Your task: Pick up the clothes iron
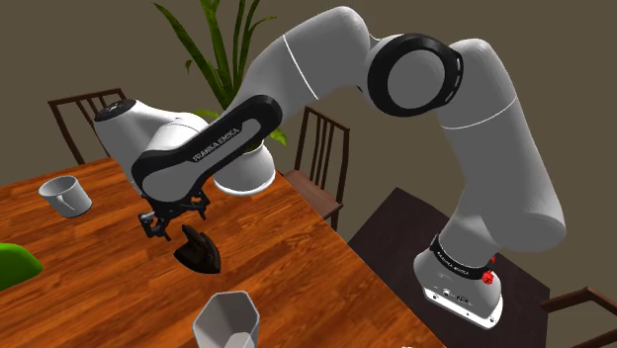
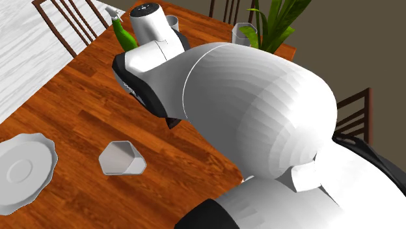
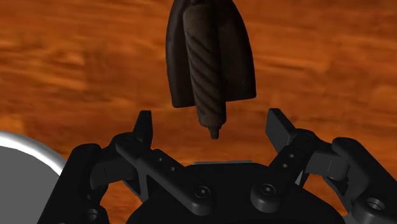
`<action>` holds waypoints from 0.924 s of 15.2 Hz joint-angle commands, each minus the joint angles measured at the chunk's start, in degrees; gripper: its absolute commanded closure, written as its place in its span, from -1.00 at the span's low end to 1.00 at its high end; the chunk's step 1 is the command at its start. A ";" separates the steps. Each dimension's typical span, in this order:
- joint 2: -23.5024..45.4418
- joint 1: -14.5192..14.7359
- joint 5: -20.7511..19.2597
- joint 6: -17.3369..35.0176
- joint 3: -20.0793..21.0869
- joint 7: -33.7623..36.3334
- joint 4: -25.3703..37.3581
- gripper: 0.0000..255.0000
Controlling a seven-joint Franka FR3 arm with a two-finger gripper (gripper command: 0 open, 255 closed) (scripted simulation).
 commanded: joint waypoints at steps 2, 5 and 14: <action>1.01 0.09 -0.36 1.21 -0.29 0.16 -0.20 -1.00; 0.97 0.09 -0.37 1.26 -0.29 0.19 -0.30 1.00; 0.58 0.03 -0.21 0.71 -0.17 0.07 -0.12 1.00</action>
